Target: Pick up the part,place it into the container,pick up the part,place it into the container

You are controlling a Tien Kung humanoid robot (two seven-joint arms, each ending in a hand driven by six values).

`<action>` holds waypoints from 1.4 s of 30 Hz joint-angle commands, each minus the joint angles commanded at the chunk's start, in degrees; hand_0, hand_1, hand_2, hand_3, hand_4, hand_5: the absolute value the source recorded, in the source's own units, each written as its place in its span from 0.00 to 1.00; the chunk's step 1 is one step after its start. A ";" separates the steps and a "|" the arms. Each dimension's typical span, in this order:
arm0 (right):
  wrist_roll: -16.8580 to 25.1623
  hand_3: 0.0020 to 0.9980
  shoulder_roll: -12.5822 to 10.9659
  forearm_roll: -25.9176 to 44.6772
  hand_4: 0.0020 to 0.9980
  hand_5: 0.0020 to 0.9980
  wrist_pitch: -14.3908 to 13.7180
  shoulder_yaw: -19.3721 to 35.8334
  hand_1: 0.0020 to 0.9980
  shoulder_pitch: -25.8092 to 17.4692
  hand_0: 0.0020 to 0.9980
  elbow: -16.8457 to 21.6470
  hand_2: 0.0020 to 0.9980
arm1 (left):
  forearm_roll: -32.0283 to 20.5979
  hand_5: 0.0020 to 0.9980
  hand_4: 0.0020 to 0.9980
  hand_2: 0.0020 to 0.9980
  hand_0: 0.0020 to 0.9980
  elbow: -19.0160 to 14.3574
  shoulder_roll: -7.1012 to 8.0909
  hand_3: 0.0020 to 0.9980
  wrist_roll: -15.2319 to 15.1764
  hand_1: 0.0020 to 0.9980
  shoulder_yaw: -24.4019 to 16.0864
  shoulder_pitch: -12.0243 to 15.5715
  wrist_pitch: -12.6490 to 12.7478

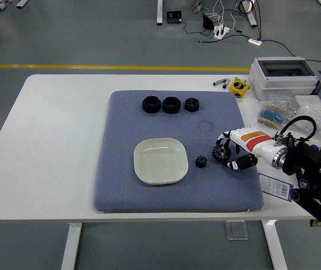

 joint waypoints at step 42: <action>-2.95 0.89 15.33 5.13 1.00 0.26 1.69 -12.03 0.64 10.71 0.63 2.44 0.77 | 0.02 0.70 0.62 0.64 0.71 0.00 0.67 0.57 0.19 0.62 -0.29 0.90 0.12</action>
